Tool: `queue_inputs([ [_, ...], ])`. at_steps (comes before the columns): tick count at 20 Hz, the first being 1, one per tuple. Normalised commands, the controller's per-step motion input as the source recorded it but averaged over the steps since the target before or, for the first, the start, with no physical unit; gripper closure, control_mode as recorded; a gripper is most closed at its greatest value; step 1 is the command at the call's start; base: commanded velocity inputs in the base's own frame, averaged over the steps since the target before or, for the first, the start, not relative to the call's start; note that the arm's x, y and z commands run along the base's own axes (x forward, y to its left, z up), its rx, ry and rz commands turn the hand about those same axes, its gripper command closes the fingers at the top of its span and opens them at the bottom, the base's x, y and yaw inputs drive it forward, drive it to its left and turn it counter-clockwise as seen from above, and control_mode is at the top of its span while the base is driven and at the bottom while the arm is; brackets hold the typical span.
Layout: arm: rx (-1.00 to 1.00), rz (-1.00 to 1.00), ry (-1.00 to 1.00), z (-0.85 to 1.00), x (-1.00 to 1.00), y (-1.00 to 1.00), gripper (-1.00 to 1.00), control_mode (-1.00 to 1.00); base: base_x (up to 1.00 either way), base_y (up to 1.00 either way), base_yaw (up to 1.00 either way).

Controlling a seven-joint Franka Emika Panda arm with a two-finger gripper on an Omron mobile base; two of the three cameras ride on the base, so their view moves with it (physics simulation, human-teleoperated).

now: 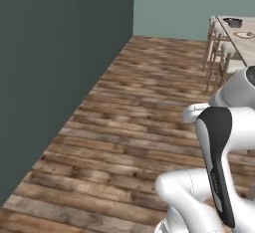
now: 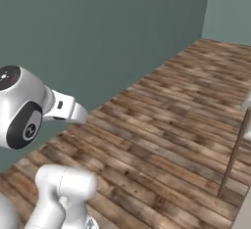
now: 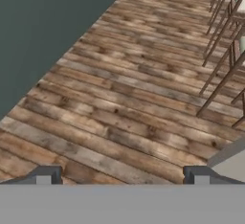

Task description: Place two dumplings into each of the tupperware containers and then place the containers in the fridge.

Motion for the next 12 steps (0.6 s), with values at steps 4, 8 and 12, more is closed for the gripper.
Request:
queue_inputs([
  [4, 0.0, 0.0, 0.0, 0.0, 0.0, 0.0, -1.0, 1.0, 1.0, 0.86, -0.42],
  [8, 0.0, 0.0, 0.0, 0.0, 0.0, 0.0, -1.0, 1.0, 1.0, 0.69, -0.36],
  [12, 0.0, 0.0, 0.0, 0.0, 0.0, 0.0, -1.0, 1.0, 1.0, 0.44, -0.31],
])
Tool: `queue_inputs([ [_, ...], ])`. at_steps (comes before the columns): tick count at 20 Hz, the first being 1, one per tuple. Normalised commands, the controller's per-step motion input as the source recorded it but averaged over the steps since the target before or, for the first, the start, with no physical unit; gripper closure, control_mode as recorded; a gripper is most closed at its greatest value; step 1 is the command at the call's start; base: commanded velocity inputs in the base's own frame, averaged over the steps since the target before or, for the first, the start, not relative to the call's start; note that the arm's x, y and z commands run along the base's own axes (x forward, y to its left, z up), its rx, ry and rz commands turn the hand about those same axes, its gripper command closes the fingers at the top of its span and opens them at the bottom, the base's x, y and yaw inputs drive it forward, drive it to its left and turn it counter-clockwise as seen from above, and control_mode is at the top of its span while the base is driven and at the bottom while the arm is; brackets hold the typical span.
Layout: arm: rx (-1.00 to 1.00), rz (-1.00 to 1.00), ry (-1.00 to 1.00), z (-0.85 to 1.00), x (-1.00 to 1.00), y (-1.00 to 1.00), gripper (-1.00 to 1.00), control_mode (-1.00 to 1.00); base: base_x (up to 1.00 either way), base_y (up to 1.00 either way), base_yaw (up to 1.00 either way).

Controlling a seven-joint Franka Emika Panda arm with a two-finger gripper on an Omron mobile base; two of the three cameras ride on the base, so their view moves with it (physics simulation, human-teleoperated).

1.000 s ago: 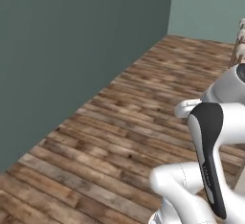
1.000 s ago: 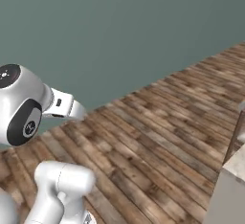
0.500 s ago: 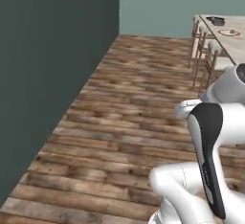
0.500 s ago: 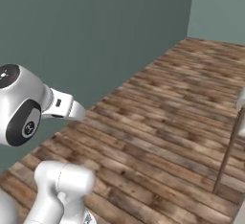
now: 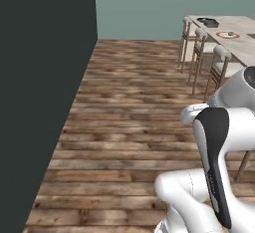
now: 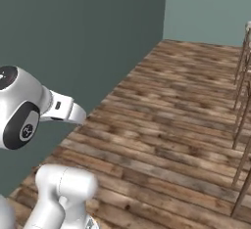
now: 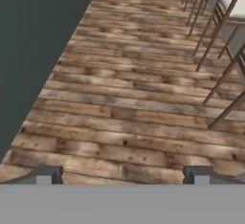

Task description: Place two dumplings into each of the tupperware containers and then place the containers in the fridge.

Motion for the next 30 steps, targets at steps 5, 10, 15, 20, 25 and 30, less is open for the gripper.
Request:
queue_inputs([
  [5, 0.0, 0.0, 0.0, 0.0, 0.0, 0.0, -1.0, 1.0, 1.0, 0.17, -0.31],
  [10, 0.0, 0.0, 0.0, 0.0, 0.0, 0.0, -1.0, 1.0, 1.0, 0.58, -0.32],
  [15, 0.0, 0.0, 0.0, 0.0, 0.0, 0.0, -1.0, 1.0, 1.0, 0.95, -0.24],
  [20, 0.0, 0.0, 0.0, 0.0, 0.0, 0.0, -1.0, 1.0, 1.0, 0.52, -0.26],
  [25, 0.0, 0.0, 0.0, 0.0, 0.0, 0.0, -1.0, 1.0, 1.0, 0.77, -0.57],
  [30, 0.0, 0.0, 0.0, 0.0, 0.0, 0.0, -1.0, 1.0, 1.0, 0.95, -0.59],
])
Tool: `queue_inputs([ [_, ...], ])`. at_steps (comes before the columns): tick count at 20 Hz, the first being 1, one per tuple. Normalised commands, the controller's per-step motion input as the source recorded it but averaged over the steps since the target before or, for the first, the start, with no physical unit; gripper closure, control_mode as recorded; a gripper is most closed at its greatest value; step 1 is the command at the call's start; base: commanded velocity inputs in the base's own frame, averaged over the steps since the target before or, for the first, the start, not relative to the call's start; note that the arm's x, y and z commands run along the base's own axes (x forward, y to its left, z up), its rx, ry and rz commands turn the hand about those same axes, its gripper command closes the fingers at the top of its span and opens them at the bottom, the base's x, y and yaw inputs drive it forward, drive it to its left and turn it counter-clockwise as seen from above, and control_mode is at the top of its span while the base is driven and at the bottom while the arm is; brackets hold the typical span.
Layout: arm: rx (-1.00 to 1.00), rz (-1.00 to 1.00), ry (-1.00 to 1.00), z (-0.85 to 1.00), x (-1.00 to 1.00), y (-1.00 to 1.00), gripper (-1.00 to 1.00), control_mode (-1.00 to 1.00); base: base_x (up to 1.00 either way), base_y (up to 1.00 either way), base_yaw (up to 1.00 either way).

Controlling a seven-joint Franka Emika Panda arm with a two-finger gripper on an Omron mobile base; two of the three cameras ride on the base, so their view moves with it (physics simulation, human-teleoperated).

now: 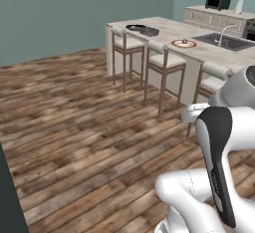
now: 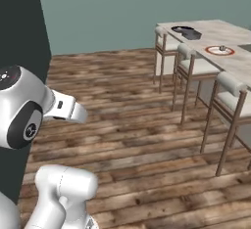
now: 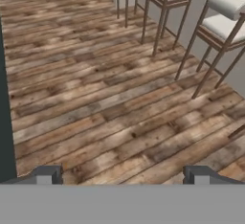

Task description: Place two dumplings into each of the tupperware containers and then place the containers in the fridge.

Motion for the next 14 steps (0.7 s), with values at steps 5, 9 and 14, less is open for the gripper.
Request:
queue_inputs([
  [5, 0.0, 0.0, 0.0, 0.0, 0.0, 0.0, -1.0, 1.0, 1.0, 0.98, -0.58],
  [9, 0.0, 0.0, 0.0, 0.0, 0.0, 0.0, -1.0, 1.0, 1.0, 1.0, -0.55],
  [14, 0.0, 0.0, 0.0, 0.0, 0.0, 0.0, -1.0, 1.0, 0.93, 1.0, -0.47],
])
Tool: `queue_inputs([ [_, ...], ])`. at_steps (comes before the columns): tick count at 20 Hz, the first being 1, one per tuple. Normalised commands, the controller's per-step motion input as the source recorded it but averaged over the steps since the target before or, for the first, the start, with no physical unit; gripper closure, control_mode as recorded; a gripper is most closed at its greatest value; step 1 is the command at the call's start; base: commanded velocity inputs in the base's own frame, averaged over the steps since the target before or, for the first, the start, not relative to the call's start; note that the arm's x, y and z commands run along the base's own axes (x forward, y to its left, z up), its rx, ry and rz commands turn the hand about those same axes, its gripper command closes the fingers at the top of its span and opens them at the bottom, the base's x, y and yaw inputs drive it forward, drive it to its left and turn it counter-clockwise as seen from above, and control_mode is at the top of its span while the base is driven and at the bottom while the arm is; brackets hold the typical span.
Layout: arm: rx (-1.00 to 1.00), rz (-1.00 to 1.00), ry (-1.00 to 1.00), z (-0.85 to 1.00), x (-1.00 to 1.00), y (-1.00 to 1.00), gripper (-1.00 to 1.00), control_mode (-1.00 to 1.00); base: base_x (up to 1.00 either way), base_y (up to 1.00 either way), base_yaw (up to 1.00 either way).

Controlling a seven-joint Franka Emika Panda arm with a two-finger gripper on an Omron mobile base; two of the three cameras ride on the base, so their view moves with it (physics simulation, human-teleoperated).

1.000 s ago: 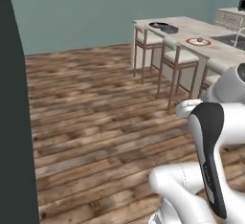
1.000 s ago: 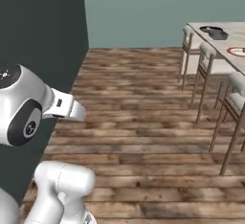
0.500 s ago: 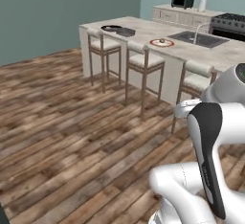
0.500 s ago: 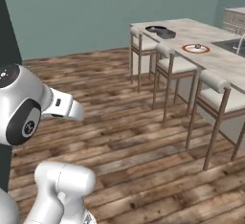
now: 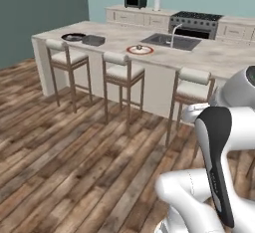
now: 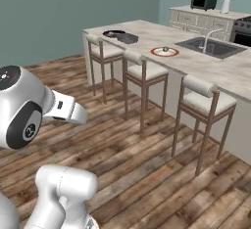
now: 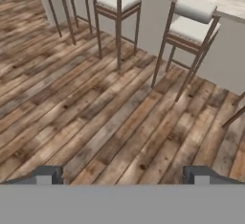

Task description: Place two dumplings into each of the tupperware containers and then place the containers in the fridge.

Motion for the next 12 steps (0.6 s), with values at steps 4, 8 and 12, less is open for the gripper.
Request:
queue_inputs([
  [4, 0.0, 0.0, 0.0, 0.0, 0.0, 0.0, -1.0, 1.0, 0.95, 1.0, -0.44],
  [8, 0.0, 0.0, 0.0, 0.0, 0.0, 0.0, -1.0, 1.0, 1.0, 0.95, -0.43],
  [12, 0.0, 0.0, 0.0, 0.0, 0.0, 0.0, -1.0, 1.0, 0.95, 0.81, -0.4],
])
